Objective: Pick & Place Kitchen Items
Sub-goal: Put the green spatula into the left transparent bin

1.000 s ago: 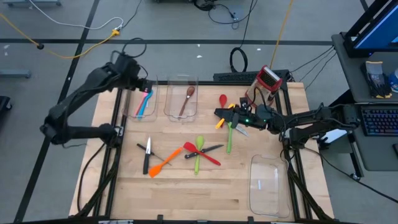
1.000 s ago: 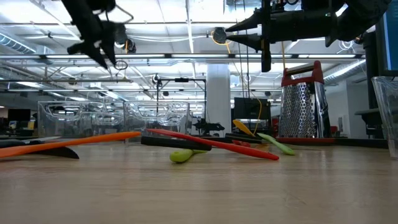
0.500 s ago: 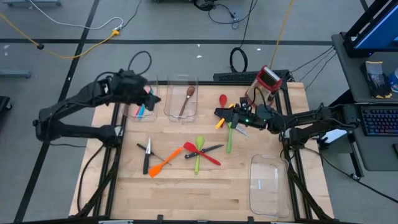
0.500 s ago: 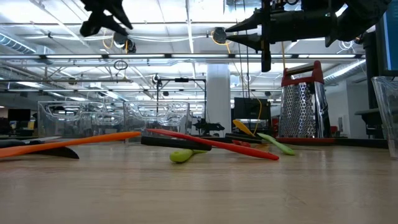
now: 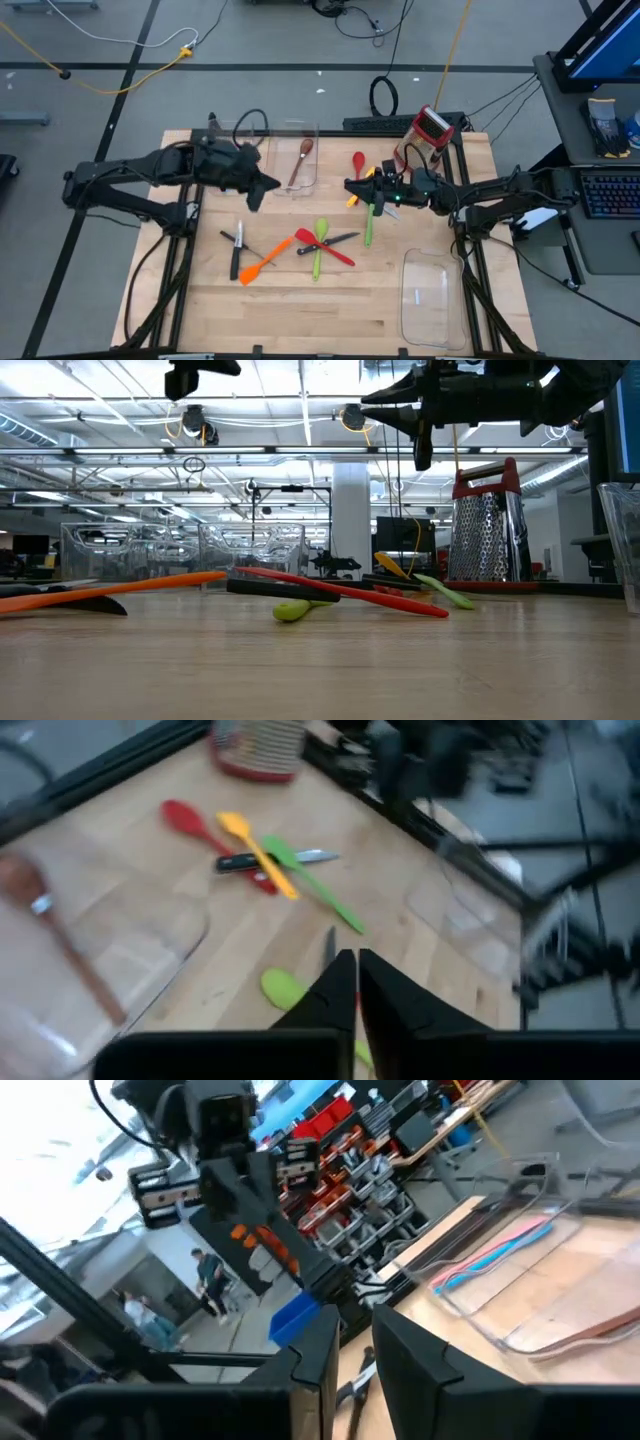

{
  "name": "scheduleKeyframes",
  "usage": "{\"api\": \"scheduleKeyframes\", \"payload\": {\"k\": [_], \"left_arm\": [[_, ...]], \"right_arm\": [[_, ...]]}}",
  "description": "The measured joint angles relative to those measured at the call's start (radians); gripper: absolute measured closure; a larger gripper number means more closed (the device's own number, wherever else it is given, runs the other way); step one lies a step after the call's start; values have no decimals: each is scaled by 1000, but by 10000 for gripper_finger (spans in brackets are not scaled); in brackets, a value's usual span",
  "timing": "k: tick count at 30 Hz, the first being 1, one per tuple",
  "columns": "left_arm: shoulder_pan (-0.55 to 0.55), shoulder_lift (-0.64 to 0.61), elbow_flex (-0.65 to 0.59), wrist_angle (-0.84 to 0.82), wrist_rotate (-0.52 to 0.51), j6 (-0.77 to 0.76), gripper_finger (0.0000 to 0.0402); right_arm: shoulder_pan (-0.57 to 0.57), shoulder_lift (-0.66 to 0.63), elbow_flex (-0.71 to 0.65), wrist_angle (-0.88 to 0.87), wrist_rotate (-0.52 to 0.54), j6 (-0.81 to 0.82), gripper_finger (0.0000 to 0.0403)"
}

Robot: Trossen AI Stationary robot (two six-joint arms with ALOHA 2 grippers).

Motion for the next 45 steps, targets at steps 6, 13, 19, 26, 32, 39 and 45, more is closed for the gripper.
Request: {"api": "scheduleKeyframes", "payload": {"k": [6, 13, 19, 26, 32, 39, 45], "left_arm": [[-67, -35, -69, 110, -27, 91, 394], [-69, -152, -263, 262, -25, 21, 394], [-69, -247, -348, 311, -26, -2, 393], [-69, -272, -363, 326, -26, 15, 399], [-69, -269, -363, 325, -26, 38, 386], [-69, -270, -363, 324, -26, 54, 399], [-69, -270, -363, 323, -26, 54, 385]], "right_arm": [[8, -7, 8, -13, -20, -40, 349], [34, -28, 199, -438, -19, -104, 393], [31, -28, 403, -905, -15, -31, 393], [21, -28, 478, -1184, -17, 142, 371], [29, -20, 478, -1357, -18, 273, 324], [47, 35, 476, -1394, -50, 302, 265], [46, 144, 476, -1399, -124, 343, 253]]}}
